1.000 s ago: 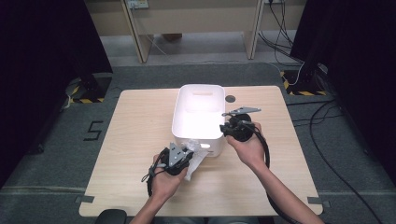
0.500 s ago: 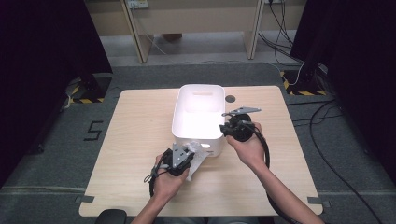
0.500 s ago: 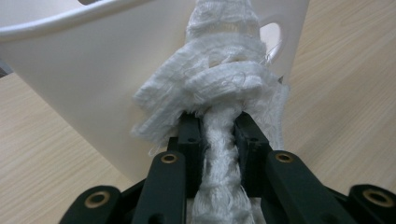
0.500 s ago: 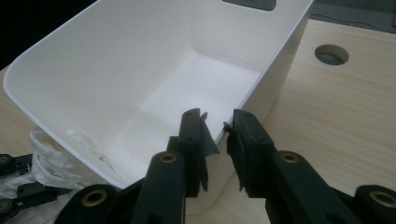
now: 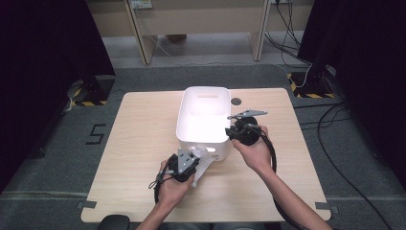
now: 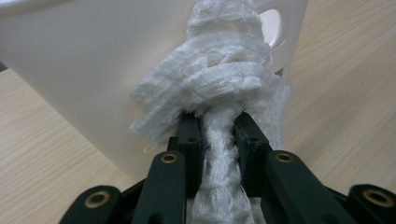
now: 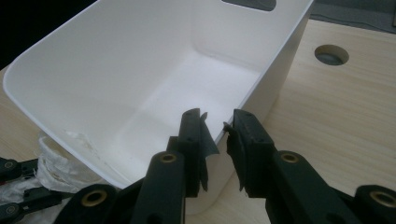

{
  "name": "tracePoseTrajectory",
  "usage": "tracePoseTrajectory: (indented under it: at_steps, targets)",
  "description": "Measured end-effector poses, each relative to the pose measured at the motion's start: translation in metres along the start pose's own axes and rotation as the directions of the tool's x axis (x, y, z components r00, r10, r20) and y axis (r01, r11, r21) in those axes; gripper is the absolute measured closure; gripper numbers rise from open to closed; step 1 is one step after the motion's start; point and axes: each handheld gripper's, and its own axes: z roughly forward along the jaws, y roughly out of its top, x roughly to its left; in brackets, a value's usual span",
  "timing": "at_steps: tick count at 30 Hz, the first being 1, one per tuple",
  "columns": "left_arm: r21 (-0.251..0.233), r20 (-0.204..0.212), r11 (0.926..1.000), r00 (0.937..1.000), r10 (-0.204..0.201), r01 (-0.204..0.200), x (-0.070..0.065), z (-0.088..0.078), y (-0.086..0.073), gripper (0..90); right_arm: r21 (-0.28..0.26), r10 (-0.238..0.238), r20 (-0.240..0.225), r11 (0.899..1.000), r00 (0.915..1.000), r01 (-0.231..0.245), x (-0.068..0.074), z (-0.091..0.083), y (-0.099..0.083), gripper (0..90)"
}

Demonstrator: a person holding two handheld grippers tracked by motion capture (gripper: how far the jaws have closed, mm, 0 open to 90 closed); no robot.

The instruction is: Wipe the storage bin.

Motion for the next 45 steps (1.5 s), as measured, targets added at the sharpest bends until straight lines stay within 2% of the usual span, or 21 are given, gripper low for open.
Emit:
tracePoseTrajectory:
  at_steps: [8, 15, 21, 29, 37, 41, 45]
  targets:
    - [0.016, 0.007, 0.9999, 1.0, -0.003, 0.003, -0.001, 0.004, -0.001, 75.4, 0.0, 0.0, 0.002, 1.0, 1.0, 0.0, 0.0, 0.0, 0.0, 74.4]
    - [0.053, 0.024, 0.9984, 0.9995, -0.021, 0.02, -0.004, 0.015, -0.009, 75.5, -0.004, 0.002, 0.0, 1.0, 1.0, -0.002, 0.0, 0.001, 0.0, 74.3]
    - [0.053, 0.018, 0.9981, 0.9993, -0.032, 0.031, -0.003, 0.017, -0.008, 75.4, -0.005, 0.001, 0.001, 1.0, 1.0, -0.001, 0.0, 0.001, 0.0, 74.0]
    - [0.02, 0.012, 0.9984, 0.9985, -0.053, 0.052, -0.005, 0.014, -0.007, 75.5, -0.006, 0.002, 0.001, 1.0, 1.0, -0.002, 0.001, 0.001, 0.0, 74.0]
    - [-0.003, 0.013, 0.9984, 0.9983, -0.057, 0.057, -0.006, 0.006, 0.001, 75.5, -0.006, 0.002, -0.001, 1.0, 1.0, -0.002, 0.0, 0.001, 0.0, 74.0]
    - [-0.03, 0.015, 0.9965, 0.9969, -0.077, 0.078, -0.006, 0.002, 0.006, 75.5, -0.008, 0.005, -0.001, 1.0, 1.0, -0.005, 0.0, 0.001, 0.0, 74.0]
    - [-0.039, 0.015, 0.9961, 0.9968, -0.079, 0.079, -0.007, -0.002, 0.01, 75.5, -0.008, 0.009, -0.003, 1.0, 1.0, -0.009, 0.0, 0.001, 0.0, 74.0]
